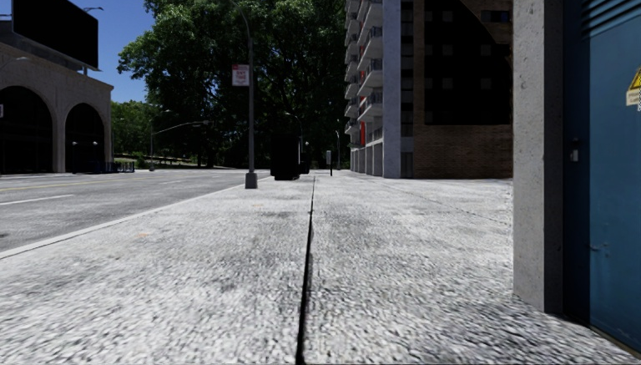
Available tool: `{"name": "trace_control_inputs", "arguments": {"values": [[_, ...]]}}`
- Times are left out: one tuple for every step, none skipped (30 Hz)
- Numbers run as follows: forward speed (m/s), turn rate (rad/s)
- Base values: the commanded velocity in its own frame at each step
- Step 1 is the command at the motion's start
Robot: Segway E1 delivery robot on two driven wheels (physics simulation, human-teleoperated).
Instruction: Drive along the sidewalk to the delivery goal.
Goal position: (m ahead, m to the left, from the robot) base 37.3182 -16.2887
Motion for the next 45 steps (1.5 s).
{"name": "trace_control_inputs", "arguments": {"values": [[1.99, 0.0], [1.99, 0.0], [1.99, 0.0], [1.99, 0.0], [1.99, 0.0], [1.99, 0.0], [1.99, 0.0], [1.99, 0.0], [1.99, 0.0], [1.99, -0.03], [1.99, -0.47], [1.99, -0.47], [1.99, -0.56], [1.99, -0.61], [1.99, -0.61], [1.99, -0.66], [1.99, -0.7], [1.99, -0.71], [1.99, -0.71], [1.99, -0.72], [1.99, -0.73], [1.99, -0.73], [1.99, -0.73], [1.99, -0.74], [1.99, -0.75], [1.99, -0.75], [1.99, -0.75], [1.99, -0.75], [1.99, -0.75], [1.99, -0.75], [1.99, -0.75], [1.99, -0.75], [1.99, -0.75], [1.99, -0.75], [1.99, -0.75], [1.99, -0.75], [1.99, -0.75], [1.99, -0.75], [1.99, -0.75], [1.99, -0.75], [1.99, -0.75], [1.99, -0.75], [1.99, -0.74], [1.99, -0.51], [1.99, -0.51]]}}
